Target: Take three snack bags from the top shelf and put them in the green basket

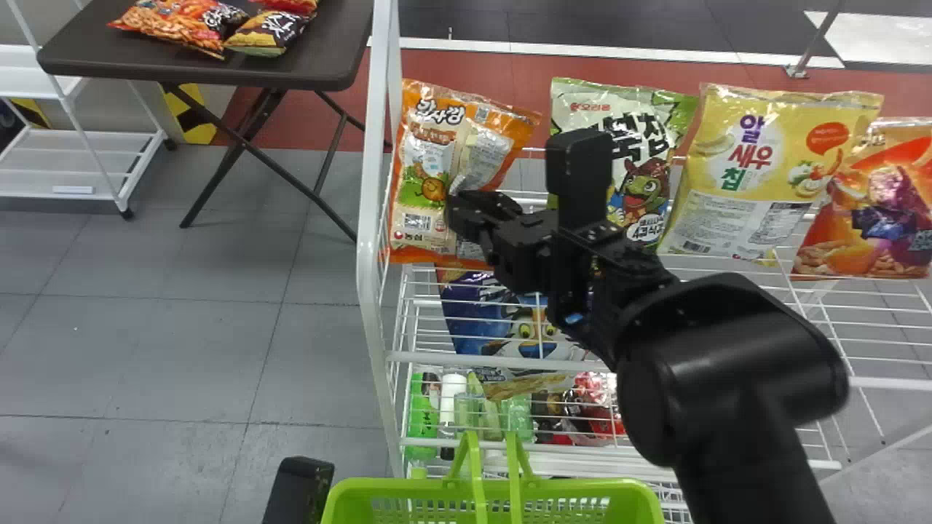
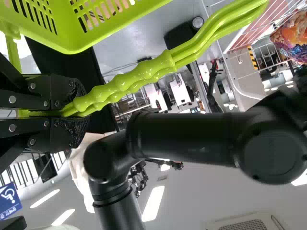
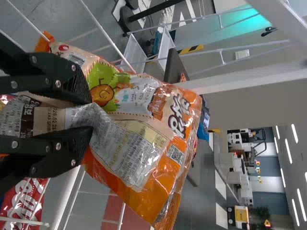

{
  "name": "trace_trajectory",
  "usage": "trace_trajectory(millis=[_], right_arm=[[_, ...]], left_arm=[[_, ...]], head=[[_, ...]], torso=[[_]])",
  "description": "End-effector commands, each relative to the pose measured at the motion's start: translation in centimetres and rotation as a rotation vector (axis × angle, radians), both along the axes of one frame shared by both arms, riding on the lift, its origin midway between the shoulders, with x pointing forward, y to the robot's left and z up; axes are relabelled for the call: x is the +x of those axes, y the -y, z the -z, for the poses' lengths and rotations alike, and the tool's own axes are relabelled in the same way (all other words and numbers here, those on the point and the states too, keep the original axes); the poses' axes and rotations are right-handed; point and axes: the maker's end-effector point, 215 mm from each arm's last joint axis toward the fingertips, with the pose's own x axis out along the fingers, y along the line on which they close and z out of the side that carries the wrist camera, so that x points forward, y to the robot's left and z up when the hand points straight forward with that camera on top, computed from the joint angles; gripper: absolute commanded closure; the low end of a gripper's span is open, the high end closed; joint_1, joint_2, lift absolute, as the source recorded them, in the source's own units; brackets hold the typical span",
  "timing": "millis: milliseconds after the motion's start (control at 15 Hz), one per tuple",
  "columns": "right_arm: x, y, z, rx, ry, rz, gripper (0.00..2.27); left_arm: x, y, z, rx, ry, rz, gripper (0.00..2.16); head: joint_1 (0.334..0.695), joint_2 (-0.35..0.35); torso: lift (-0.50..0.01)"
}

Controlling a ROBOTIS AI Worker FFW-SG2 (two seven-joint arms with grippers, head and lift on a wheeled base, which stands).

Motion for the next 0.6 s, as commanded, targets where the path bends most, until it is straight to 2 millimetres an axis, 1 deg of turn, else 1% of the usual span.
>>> trace_trajectory(millis=[0, 67, 133, 200, 267, 400, 467, 533], right_arm=[[-2.9, 1.6, -2.0, 0.009, 0.011, 0.010, 2.08], [-4.2, 3.2, -2.8, -0.004, 0.024, 0.024, 2.08], [-5.9, 5.1, -3.2, -0.023, 0.027, 0.045, 2.08], [-7.6, 6.7, -4.6, -0.046, 0.050, 0.061, 2.08], [-9.3, 8.5, -5.1, -0.075, 0.052, 0.077, 2.08], [-13.6, 12.2, -5.0, -0.133, -0.010, 0.106, 2.08], [-15.3, 13.6, -4.9, -0.146, -0.040, 0.113, 2.08], [-17.3, 14.6, -4.4, -0.158, -0.094, 0.113, 2.08]], left_arm=[[0.1, 0.0, 0.0, 0.003, 0.002, -0.003, 1.17], [0.1, 0.0, 0.0, 0.004, 0.005, -0.004, 1.17], [0.2, 0.0, 0.0, 0.005, 0.007, -0.006, 1.17], [0.3, 0.1, 0.0, 0.006, 0.010, -0.006, 1.17], [0.3, 0.3, -0.1, 0.008, 0.013, -0.005, 1.17], [0.5, 0.4, 0.2, 0.019, 0.020, -0.008, 1.17], [0.6, 0.6, 0.4, 0.021, 0.023, -0.012, 1.17], [0.6, 0.7, 0.4, 0.020, 0.023, -0.013, 1.17]], head=[[0.695, -0.040], [0.695, -0.046], [0.695, -0.069], [0.695, -0.092], [0.695, -0.116], [0.695, -0.186], [0.695, -0.256], [0.695, -0.292]], torso=[[-0.040], [-0.040], [-0.040], [-0.040], [-0.040], [-0.040], [-0.040], [-0.040]])
